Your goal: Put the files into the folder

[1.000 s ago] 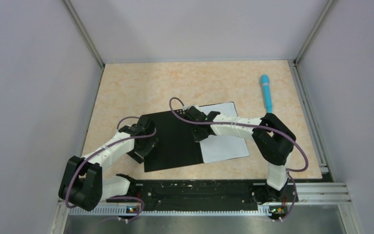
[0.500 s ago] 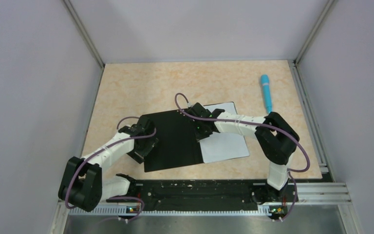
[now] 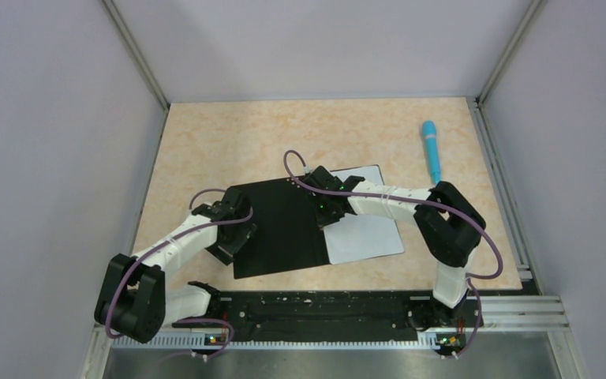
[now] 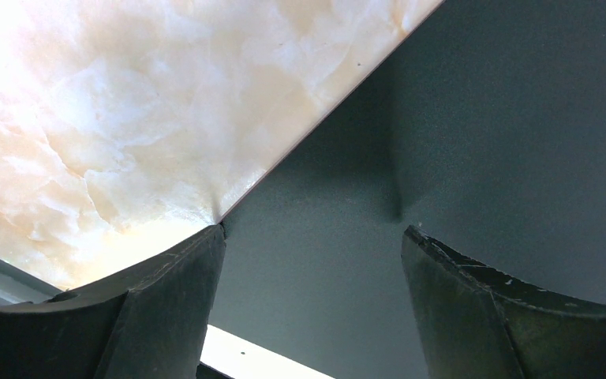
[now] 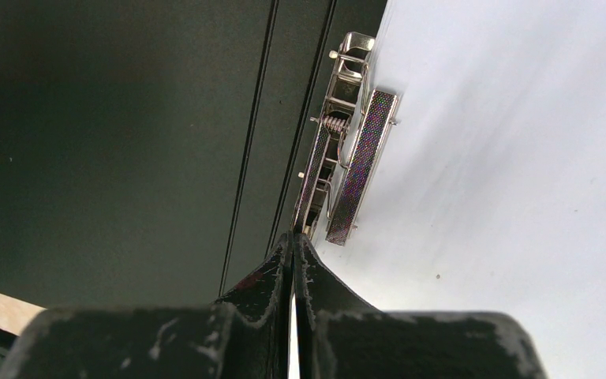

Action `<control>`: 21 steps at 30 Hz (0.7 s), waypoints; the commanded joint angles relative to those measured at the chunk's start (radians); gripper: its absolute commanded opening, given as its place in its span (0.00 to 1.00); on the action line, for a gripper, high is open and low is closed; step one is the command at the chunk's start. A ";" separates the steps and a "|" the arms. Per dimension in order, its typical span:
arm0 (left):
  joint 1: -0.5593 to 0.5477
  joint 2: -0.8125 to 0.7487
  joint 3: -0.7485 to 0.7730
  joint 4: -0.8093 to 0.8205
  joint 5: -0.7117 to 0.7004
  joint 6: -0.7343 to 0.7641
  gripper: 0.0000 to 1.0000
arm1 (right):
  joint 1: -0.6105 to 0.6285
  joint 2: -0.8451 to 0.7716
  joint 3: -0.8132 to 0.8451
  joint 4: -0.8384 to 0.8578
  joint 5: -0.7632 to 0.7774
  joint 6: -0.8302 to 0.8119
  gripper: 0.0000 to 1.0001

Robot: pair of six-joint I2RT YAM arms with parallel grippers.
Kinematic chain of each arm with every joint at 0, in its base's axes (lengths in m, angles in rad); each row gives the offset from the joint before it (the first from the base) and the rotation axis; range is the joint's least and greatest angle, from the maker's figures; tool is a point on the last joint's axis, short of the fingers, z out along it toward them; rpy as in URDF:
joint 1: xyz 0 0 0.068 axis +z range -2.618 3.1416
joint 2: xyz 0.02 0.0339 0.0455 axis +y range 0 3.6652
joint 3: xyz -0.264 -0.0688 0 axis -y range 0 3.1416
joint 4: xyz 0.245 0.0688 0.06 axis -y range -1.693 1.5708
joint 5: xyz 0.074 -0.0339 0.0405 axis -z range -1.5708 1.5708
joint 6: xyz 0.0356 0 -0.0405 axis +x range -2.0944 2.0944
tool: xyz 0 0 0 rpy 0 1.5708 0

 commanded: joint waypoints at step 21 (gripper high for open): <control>0.005 0.060 -0.050 0.079 0.011 -0.002 0.88 | -0.009 -0.046 0.059 -0.047 0.067 0.007 0.00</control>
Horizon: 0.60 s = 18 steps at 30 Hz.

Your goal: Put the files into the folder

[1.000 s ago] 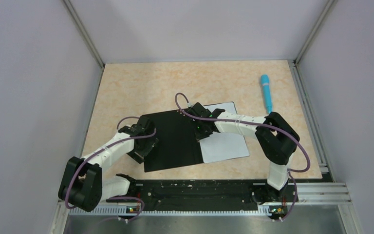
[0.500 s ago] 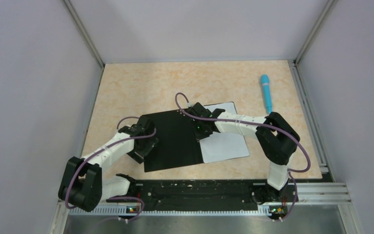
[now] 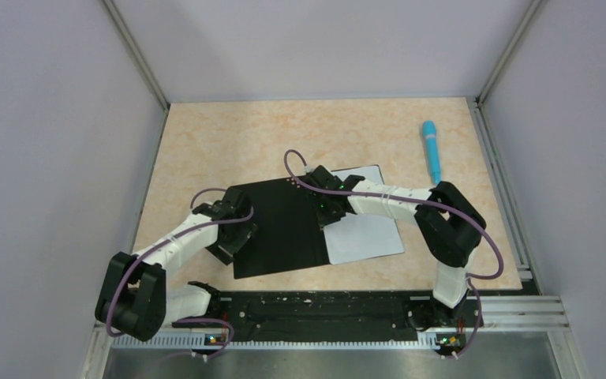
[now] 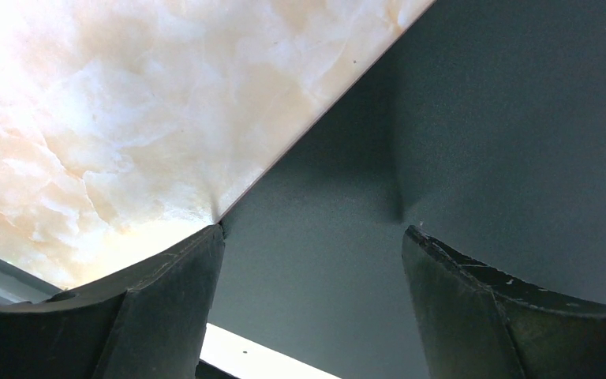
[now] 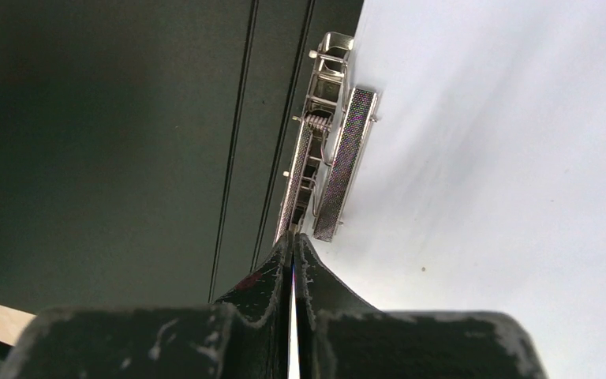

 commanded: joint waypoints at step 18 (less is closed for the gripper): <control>0.024 0.005 0.090 0.103 0.063 0.234 0.95 | 0.037 0.015 0.131 -0.069 0.221 -0.007 0.50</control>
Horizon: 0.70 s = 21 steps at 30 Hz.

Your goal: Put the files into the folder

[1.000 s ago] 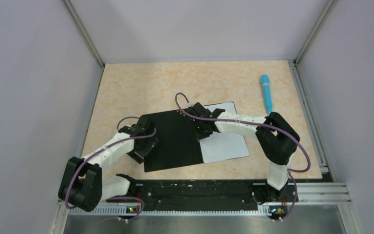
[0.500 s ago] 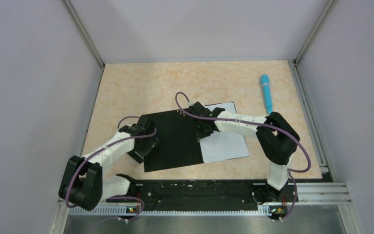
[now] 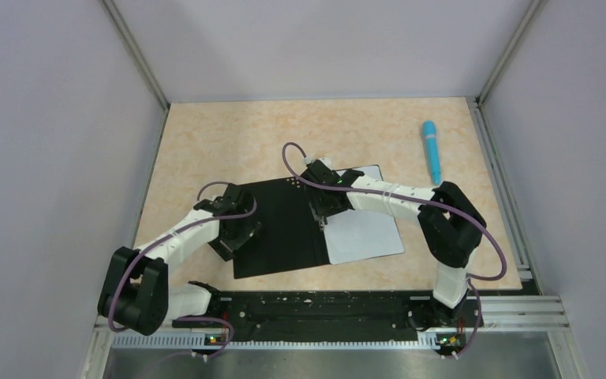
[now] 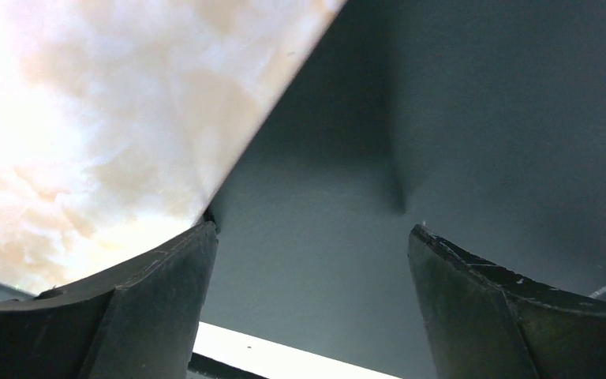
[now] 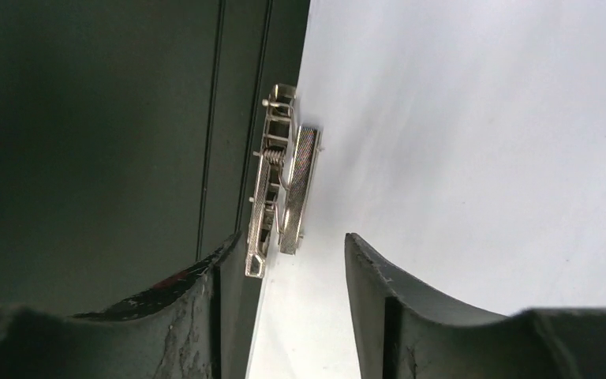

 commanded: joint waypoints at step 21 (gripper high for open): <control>0.280 0.016 0.213 0.131 0.234 0.532 0.98 | 0.062 0.138 0.078 0.052 0.152 -0.002 0.49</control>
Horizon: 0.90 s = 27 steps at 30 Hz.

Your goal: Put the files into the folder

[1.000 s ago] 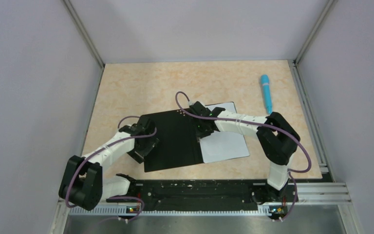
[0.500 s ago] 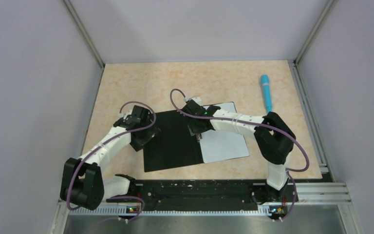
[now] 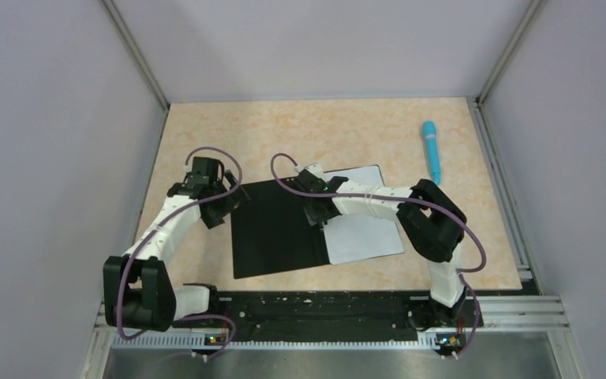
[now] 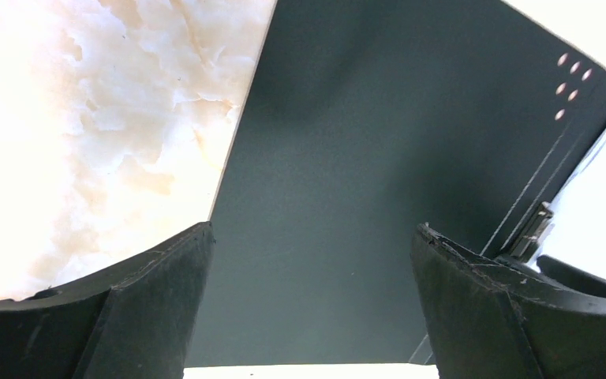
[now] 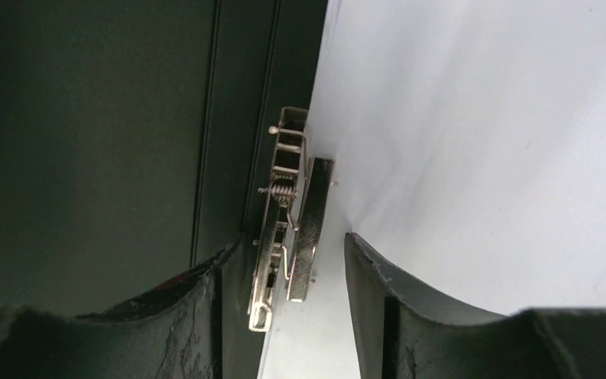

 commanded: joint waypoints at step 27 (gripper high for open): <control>0.034 0.136 -0.005 0.050 0.152 0.150 0.98 | -0.186 -0.102 -0.217 0.236 -0.358 -0.036 0.00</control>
